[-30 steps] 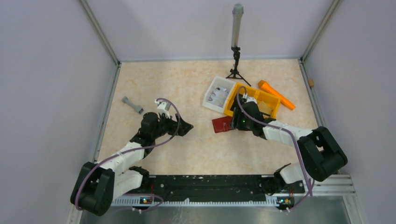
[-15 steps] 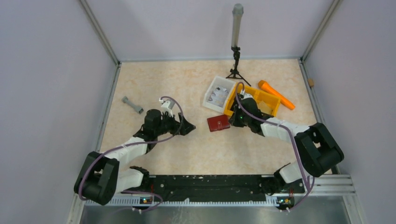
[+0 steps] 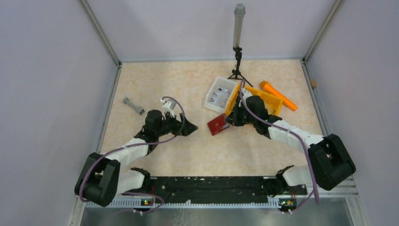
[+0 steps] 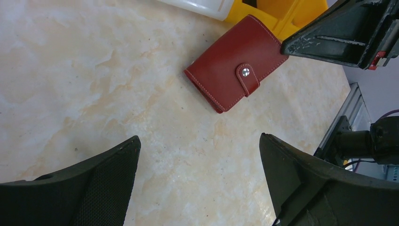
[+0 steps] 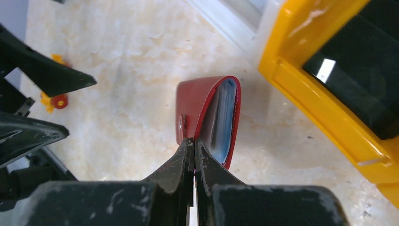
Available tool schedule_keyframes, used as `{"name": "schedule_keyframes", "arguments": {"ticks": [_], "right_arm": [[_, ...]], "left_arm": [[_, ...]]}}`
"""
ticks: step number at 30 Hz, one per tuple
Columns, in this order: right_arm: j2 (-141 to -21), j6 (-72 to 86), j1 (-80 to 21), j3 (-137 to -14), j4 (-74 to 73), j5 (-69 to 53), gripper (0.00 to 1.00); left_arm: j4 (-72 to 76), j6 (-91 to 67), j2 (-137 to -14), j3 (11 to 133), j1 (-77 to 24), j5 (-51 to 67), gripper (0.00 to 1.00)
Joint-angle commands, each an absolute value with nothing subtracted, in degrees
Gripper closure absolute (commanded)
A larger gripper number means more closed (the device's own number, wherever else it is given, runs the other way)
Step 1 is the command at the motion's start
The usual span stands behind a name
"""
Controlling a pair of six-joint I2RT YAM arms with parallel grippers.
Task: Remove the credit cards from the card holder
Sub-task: Open the card holder at the center of the board.
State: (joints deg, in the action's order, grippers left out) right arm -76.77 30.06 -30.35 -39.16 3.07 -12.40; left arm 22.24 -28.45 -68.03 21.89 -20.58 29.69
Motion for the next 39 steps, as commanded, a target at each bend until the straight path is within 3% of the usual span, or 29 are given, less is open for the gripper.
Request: {"name": "schedule_keyframes", "arguments": {"ticks": [1, 11, 25, 39], "right_arm": [[-74.4, 26.3, -31.1, -43.2, 2.9, -21.2, 1.00], [-72.1, 21.4, -31.7, -46.3, -2.8, -26.4, 1.00], [-66.5, 21.8, -33.5, -49.7, -4.8, -40.1, 1.00], [-66.1, 27.0, -37.2, -53.7, -1.1, -47.6, 1.00]], "left_arm": [[27.8, -28.6, -65.9, 21.6, -20.7, 31.6, 0.01], [44.5, -29.1, -63.7, 15.3, -20.8, 39.3, 0.01], [55.6, -34.8, -70.0, 16.1, -21.6, 47.4, 0.01], [88.7, -54.9, -82.1, 16.4, -23.1, 58.0, 0.02]]}}
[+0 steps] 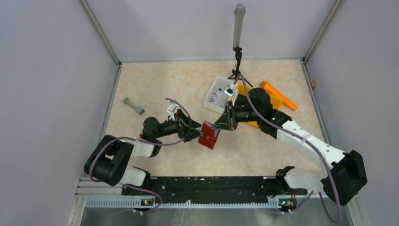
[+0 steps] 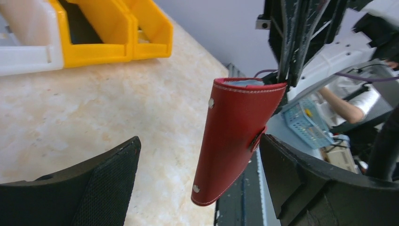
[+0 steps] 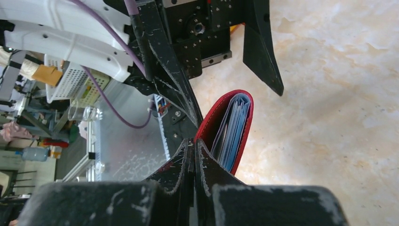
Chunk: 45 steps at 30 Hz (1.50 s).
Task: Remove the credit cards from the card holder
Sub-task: Open the card holder at the center of the board.
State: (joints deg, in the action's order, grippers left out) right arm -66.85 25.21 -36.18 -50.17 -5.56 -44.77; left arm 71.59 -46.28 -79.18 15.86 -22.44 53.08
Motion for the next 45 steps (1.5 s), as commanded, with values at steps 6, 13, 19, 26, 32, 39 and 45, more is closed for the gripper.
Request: {"name": "schedule_keyframes", "arguments": {"ticks": [6, 13, 19, 26, 32, 39, 45], "right_arm": [[-68.1, 27.1, -37.5, -54.7, -0.4, -47.3, 1.00], [-69.0, 26.9, -37.8, -55.1, 0.4, -44.3, 1.00], [-69.4, 19.4, -37.8, -53.7, -14.9, -26.6, 0.26], [-70.7, 19.2, -39.3, -46.3, -18.6, -11.3, 0.07], [-75.7, 18.6, -39.9, -44.0, -15.3, -8.2, 0.31], [-84.3, 20.5, -39.9, -44.5, -11.0, -10.8, 0.19], [-88.1, 21.0, -39.9, -44.1, -8.0, -13.3, 0.35]], "left_arm": [[92.7, -59.1, -84.6, 17.5, -23.8, 60.3, 0.12], [91.3, -57.9, -84.8, 17.7, -24.3, 59.3, 0.13], [52.9, -38.2, -76.3, 20.5, -24.1, 48.2, 0.10], [21.7, -26.7, -68.7, 24.4, -24.2, 27.1, 0.03], [9.3, -33.4, -70.6, 25.7, -25.1, 25.1, 0.09], [4.6, -41.3, -67.5, 24.2, -31.2, 22.8, 0.11], [7.4, -45.1, -70.8, 23.8, -34.9, 20.6, 0.17]]}}
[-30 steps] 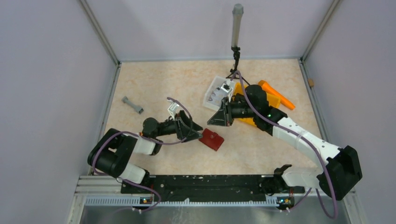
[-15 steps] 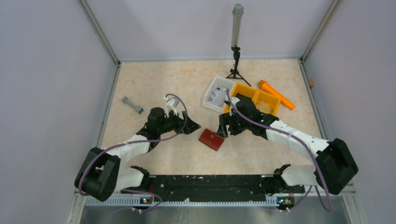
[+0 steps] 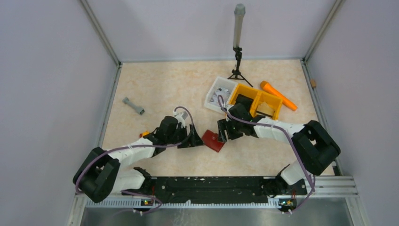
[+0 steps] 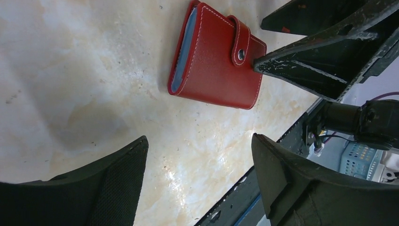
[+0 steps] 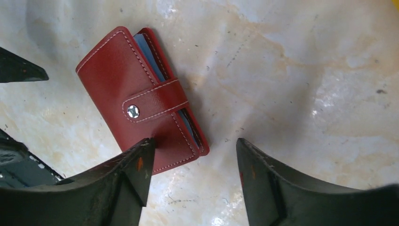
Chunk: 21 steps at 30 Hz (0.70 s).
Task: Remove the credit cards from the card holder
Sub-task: Open the card holder at the center of the board.
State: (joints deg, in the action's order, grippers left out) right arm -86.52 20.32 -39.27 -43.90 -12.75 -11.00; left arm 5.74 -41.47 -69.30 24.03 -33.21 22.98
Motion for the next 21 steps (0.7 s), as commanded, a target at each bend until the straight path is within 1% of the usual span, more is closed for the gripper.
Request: {"name": "schedule_keyframes", "arguments": {"ticks": [1, 6, 8, 11, 13, 15, 16, 18, 19, 21], "right_arm": [[-88.6, 21.1, -39.9, -44.1, -7.5, -14.6, 0.39], [-89.5, 22.8, -39.9, -42.5, -3.8, -20.5, 0.54], [-89.2, 23.5, -39.9, -42.0, -3.2, -21.0, 0.65], [-88.2, 25.4, -39.9, -40.8, -0.7, -23.9, 0.75], [-87.9, 27.0, -39.9, -40.1, 2.0, -26.1, 0.77], [-87.5, 28.1, -39.9, -39.8, 3.1, -27.1, 0.81], [-87.3, 28.7, -39.9, -39.8, 3.6, -27.4, 0.82], [-87.2, 29.5, -39.9, -39.9, 4.5, -28.6, 0.84], [-87.1, 30.0, -39.9, -40.0, 5.0, -29.5, 0.84], [-86.9, 31.0, -40.0, -40.1, 6.3, -31.1, 0.84]], "left_arm": [[8.0, -45.4, -71.6, 24.0, -35.1, 20.5, 0.20], [9.6, -45.4, -75.8, 25.8, -35.4, 20.0, 0.28], [10.8, -45.5, -77.5, 26.1, -35.4, 20.4, 0.31], [12.1, -45.6, -79.2, 26.0, -35.8, 20.4, 0.35], [13.7, -46.2, -80.2, 25.8, -36.1, 21.1, 0.38], [14.5, -46.4, -81.4, 25.9, -36.6, 21.5, 0.44], [14.8, -46.4, -81.8, 26.0, -36.7, 21.7, 0.48], [15.4, -46.5, -82.5, 26.1, -37.0, 22.1, 0.60], [15.7, -46.5, -82.8, 26.1, -37.0, 22.4, 0.63], [16.4, -46.7, -82.8, 26.0, -37.2, 22.5, 0.66]]}}
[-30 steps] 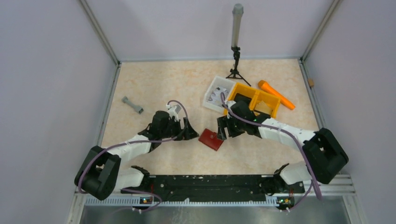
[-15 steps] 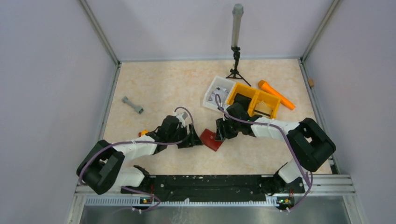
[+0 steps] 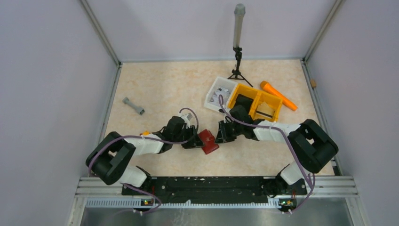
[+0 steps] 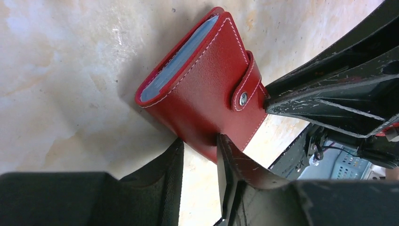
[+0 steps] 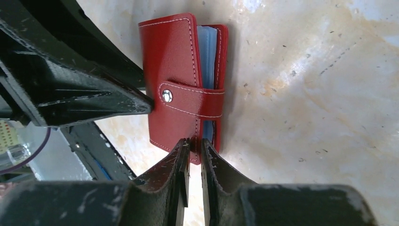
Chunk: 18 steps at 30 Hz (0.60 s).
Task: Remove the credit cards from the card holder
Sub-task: Open the card holder at the center of the board.
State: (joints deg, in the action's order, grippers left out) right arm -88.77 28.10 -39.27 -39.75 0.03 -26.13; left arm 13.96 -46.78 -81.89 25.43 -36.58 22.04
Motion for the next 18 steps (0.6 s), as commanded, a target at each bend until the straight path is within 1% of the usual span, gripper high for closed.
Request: {"name": "schedule_keyframes", "arguments": {"ticks": [1, 5, 9, 10, 12, 13, 17, 18], "right_arm": [[-86.9, 31.5, -40.0, -40.1, 6.8, -31.6, 0.84], [-87.4, 33.1, -40.0, -39.8, 8.6, -32.9, 0.81], [-88.2, 35.4, -40.0, -38.5, 12.4, -35.2, 0.81], [-88.2, 36.4, -40.0, -38.2, 13.8, -35.7, 0.80], [-88.5, 36.6, -40.1, -38.5, 13.1, -35.2, 0.68], [-88.7, 36.1, -40.1, -38.8, 11.7, -34.3, 0.66], [-89.7, 33.9, -40.1, -40.3, 6.2, -30.1, 0.66], [-89.9, 33.4, -40.1, -40.3, 5.2, -29.5, 0.68]], "left_arm": [[16.6, -46.8, -82.7, 25.8, -37.1, 22.4, 0.68], [17.6, -47.5, -81.2, 24.8, -37.1, 21.8, 0.74], [18.2, -47.8, -81.1, 24.2, -37.1, 22.0, 0.80], [18.5, -47.8, -81.1, 23.9, -37.1, 22.0, 0.82], [19.3, -48.3, -80.8, 23.1, -37.1, 21.8, 0.87], [20.1, -48.8, -80.5, 22.5, -37.2, 21.7, 0.89], [25.6, -51.5, -77.5, 19.5, -37.1, 22.0, 1.00], [26.6, -52.0, -76.5, 19.0, -37.1, 22.0, 1.00]]}}
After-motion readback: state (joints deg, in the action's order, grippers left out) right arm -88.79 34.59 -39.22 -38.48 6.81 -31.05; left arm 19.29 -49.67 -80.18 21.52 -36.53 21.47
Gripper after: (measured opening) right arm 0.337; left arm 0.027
